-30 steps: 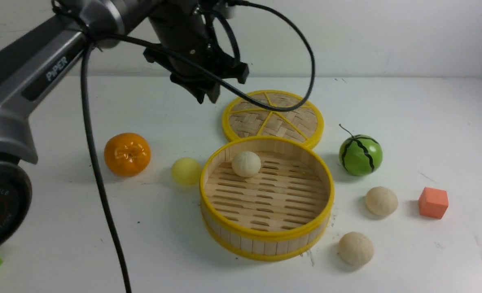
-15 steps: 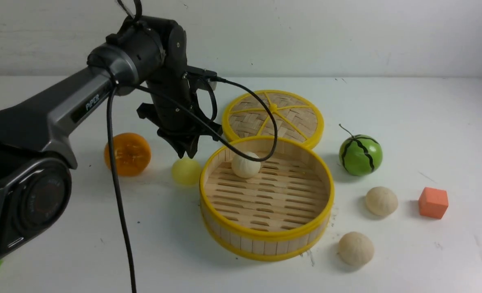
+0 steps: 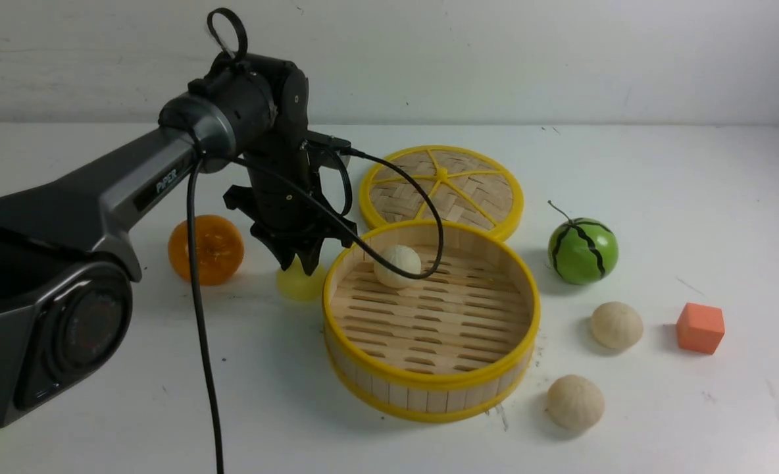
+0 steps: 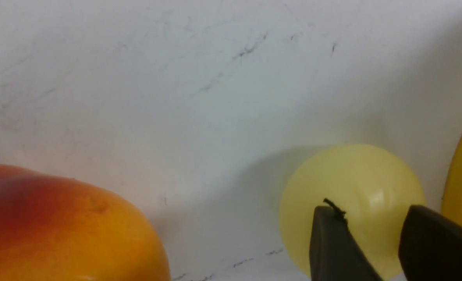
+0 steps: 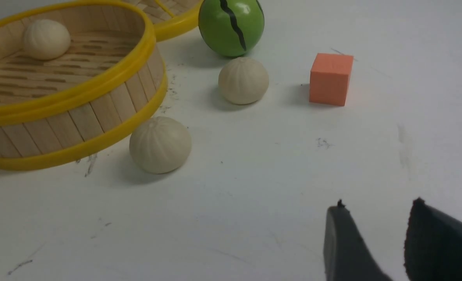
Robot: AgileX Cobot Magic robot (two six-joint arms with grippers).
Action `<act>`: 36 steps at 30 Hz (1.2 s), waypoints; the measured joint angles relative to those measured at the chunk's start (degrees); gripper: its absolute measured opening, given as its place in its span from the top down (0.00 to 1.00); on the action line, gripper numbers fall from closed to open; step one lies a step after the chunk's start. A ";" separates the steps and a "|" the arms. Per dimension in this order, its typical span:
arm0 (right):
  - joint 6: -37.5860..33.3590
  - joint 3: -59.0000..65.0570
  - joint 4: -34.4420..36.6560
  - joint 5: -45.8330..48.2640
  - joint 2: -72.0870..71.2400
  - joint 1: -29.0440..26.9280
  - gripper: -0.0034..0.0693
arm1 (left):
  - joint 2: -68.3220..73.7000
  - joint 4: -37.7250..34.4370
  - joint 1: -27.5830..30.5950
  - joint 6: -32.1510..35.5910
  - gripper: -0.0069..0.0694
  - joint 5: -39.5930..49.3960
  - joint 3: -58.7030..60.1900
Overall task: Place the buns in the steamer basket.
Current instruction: Use the left arm to grab a steamed stuffed bun, then use the left arm to put the steamed stuffed bun into the steamer
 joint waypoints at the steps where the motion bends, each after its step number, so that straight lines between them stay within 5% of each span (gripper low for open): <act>1: 0.00 0.00 0.00 0.00 0.00 0.00 0.62 | 0.08 0.07 0.00 0.00 0.60 -0.09 0.00; 8: 0.00 0.00 0.00 0.00 0.00 0.00 0.62 | 0.47 0.23 0.05 -0.05 0.64 -0.14 0.00; 14: 0.00 0.00 0.00 0.00 0.00 0.00 0.62 | 0.47 0.23 0.05 -0.24 0.92 -0.14 0.00; 30: 0.00 0.00 0.00 0.00 0.00 0.00 0.62 | -12.19 -0.84 -0.31 -3.93 0.93 0.00 1.80; 36: 0.00 0.00 0.00 0.00 0.00 0.00 0.62 | -25.10 -0.84 -8.07 -4.59 0.93 0.13 16.58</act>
